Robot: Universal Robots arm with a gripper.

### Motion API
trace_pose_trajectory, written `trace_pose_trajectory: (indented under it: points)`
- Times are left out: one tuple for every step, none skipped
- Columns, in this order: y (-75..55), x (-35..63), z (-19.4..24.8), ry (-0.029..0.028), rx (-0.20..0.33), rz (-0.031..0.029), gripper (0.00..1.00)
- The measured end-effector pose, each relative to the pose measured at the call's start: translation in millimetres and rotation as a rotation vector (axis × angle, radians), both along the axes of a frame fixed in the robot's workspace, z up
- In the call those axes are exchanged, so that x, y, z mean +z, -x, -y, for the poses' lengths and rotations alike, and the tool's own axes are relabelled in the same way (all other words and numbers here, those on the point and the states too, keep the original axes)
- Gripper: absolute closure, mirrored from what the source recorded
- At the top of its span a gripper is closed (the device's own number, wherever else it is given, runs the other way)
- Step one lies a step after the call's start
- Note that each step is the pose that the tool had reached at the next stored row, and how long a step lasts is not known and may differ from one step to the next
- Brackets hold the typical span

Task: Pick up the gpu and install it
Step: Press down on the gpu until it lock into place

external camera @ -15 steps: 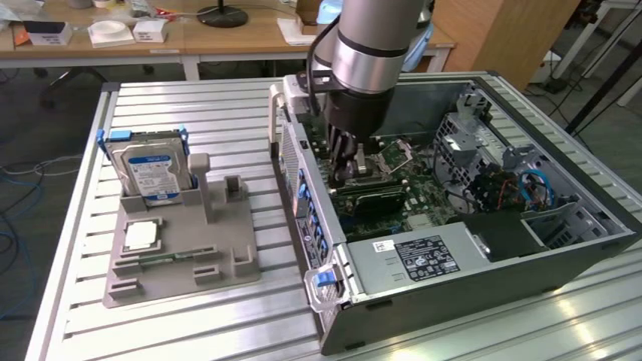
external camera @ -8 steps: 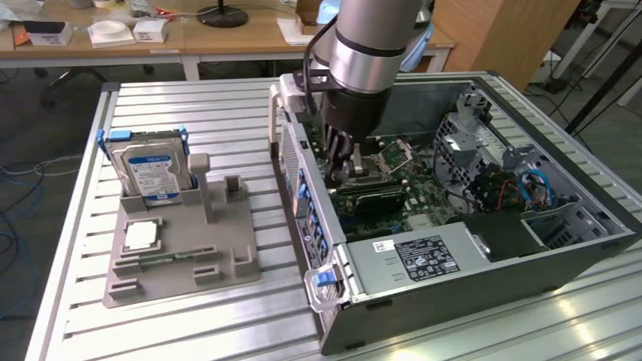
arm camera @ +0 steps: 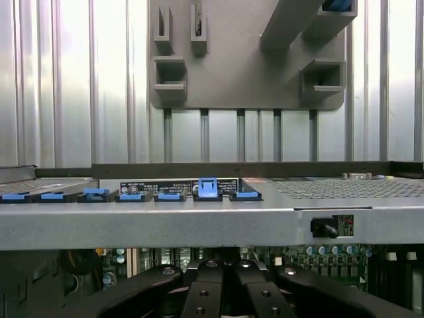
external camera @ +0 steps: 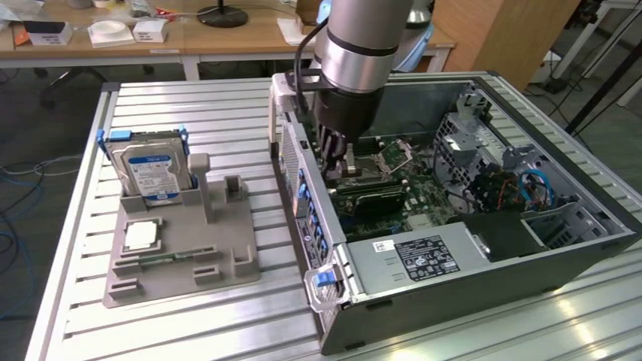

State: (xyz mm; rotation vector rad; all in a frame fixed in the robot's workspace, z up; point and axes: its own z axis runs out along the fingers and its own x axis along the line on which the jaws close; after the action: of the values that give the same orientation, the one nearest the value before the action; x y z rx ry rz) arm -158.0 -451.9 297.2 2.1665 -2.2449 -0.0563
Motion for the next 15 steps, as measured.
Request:
trace_pose_trajectory:
  points:
    - [0.7, 0.0, 0.0, 0.0, 0.0, -0.0002, 0.89]
    - [1.4, -0.1, -0.1, -0.0003, 0.0, -0.0008, 0.89]
    - [1.7, 0.0, -0.1, -0.0002, 0.0, -0.0006, 0.89]
    - [1.8, 0.0, 0.0, -0.0001, 0.0, -0.0006, 0.89]
    - [1.9, 0.0, 0.0, 0.0, 0.0, -0.0008, 0.89]
    - [1.9, 0.1, 0.0, 0.0001, 0.0, -0.001, 0.89]
    - [2.0, 0.4, 0.0, 0.0, 0.0, -0.0012, 0.89]
    - [2.2, 1.3, 0.1, 0.0001, 0.0, -0.0015, 0.89]
    - [2.2, 3.0, 0.0, 0.0003, 0.0, -0.002, 0.89]
    - [2.3, 4.7, 0.0, 0.0001, -0.001, -0.0022, 0.89]
    - [2.3, 6.1, -0.1, 0.0, -0.001, -0.0019, 0.89]
    - [2.7, 6.4, 0.0, -0.0001, -0.001, -0.0018, 0.89]
    - [3.1, 6.4, 0.1, 0.0, 0.0, -0.0019, 0.89]
    - [3.8, 6.4, 0.4, 0.0006, 0.0, -0.0018, 0.89]
    - [4.7, 6.5, 0.9, 0.0023, 0.0, -0.0021, 0.89]
